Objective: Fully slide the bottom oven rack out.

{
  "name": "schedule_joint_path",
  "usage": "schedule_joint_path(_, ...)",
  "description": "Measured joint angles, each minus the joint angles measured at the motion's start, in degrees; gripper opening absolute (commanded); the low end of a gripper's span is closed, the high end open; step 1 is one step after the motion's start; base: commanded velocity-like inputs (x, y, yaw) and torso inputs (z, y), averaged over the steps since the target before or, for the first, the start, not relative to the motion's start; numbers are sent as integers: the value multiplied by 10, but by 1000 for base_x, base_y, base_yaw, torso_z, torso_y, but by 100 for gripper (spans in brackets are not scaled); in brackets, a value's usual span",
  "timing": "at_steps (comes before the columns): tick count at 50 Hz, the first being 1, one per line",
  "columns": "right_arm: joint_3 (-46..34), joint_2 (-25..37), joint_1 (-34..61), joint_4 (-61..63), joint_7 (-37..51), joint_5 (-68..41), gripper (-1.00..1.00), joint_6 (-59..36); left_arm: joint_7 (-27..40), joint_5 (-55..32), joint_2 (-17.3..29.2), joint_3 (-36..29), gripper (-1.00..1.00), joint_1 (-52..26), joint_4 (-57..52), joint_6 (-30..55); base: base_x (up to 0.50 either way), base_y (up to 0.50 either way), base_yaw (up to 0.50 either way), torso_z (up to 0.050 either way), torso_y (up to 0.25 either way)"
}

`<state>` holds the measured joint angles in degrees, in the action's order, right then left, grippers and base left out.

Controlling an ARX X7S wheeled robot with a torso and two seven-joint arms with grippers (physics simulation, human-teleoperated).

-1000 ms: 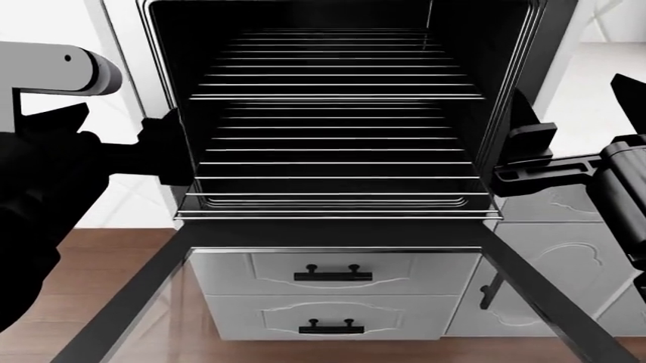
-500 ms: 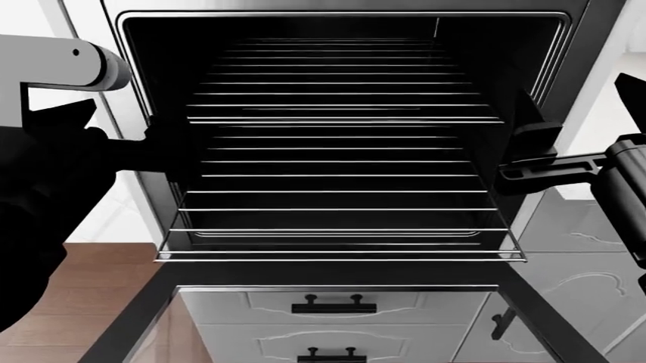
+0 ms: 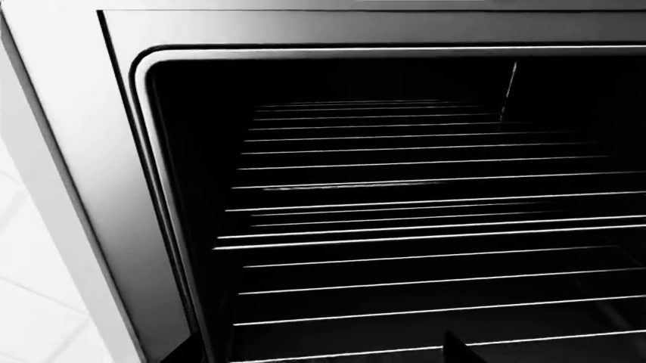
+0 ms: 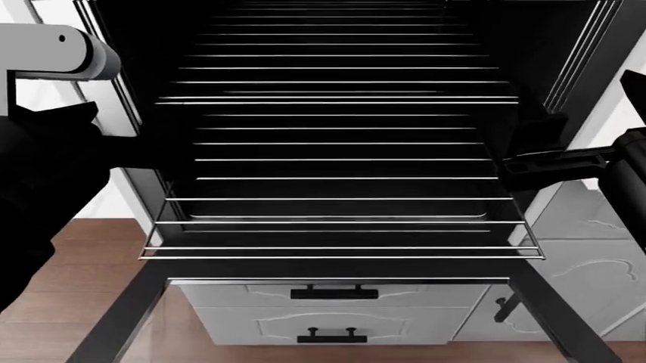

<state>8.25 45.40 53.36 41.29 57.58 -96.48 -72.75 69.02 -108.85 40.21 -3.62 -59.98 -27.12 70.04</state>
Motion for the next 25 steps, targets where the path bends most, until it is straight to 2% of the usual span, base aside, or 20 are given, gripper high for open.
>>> schedule_joint_path(25,-10,6,-3,-2,10,-16,100,9,14,-20,9,-19,100,-6,7,-13,0,0,0,0,-250)
